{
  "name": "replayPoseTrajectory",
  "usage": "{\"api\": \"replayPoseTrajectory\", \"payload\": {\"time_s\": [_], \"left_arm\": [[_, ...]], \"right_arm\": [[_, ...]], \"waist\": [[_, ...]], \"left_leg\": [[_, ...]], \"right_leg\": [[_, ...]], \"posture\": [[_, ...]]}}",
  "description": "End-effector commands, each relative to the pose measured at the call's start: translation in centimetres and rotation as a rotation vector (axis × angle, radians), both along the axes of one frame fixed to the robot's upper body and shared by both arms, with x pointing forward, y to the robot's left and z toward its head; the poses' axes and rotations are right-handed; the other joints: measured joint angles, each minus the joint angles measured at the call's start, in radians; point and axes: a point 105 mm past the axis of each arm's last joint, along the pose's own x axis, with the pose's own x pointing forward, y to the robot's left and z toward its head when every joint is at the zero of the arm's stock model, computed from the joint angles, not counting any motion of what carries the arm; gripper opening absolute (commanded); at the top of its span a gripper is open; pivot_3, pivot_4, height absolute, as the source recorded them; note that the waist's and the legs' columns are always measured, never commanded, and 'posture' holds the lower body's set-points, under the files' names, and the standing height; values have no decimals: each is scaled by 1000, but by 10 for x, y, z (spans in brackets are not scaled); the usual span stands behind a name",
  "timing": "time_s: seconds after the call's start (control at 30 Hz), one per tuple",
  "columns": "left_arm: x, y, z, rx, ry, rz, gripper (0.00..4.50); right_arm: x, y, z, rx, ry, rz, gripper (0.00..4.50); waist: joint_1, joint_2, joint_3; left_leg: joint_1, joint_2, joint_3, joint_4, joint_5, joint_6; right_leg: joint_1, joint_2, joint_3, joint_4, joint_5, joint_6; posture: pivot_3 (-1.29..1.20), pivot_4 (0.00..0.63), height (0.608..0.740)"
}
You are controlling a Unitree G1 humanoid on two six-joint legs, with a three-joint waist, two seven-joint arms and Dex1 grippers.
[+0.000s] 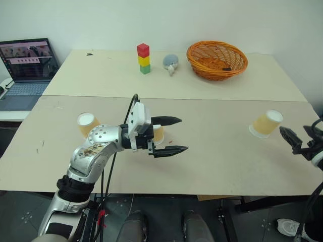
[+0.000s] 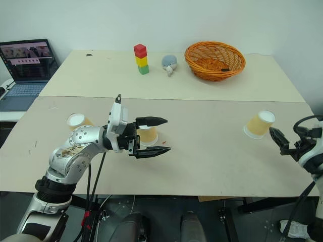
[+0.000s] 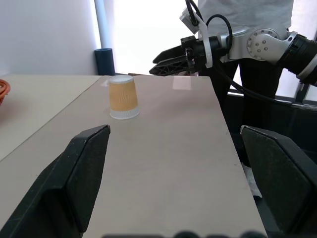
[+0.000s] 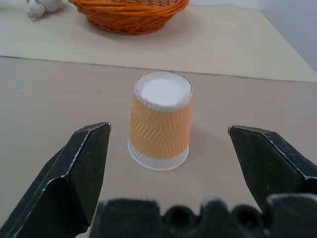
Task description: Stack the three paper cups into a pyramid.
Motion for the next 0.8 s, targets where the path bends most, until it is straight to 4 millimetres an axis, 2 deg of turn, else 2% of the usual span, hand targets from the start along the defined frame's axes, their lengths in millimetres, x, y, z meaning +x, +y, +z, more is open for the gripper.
{"api": "replayPoseTrajectory", "payload": {"time_s": [0.03,0.27,0.4,0.5,0.8], "left_arm": [[-3,-4,8,-12,-42,-28,4500],[-1,-5,7,-17,-33,-16,4500],[2,-1,5,-15,-32,12,4500],[4,2,6,-24,-30,37,4500],[4,5,7,-37,-32,64,4500]], "right_arm": [[0,0,16,-18,-74,-12,4425],[13,9,7,7,-50,21,4425],[18,7,7,14,-56,15,4425],[24,5,0,16,-44,7,4425],[42,7,4,18,-57,32,4425]], "waist": [[2,0,0],[4,0,0],[4,0,0],[4,0,0],[3,0,0]], "left_leg": [[0,0,0,0,0,0],[0,0,0,0,0,0],[0,0,0,0,0,0],[0,0,0,0,0,0],[0,0,0,0,0,0]], "right_leg": [[0,0,0,0,0,0],[0,0,0,0,0,0],[0,0,0,0,0,0],[0,0,0,0,0,0],[0,0,0,0,0,0]], "posture": [[0,150,681],[0,150,681],[0,150,681],[0,150,681],[0,150,681]]}}
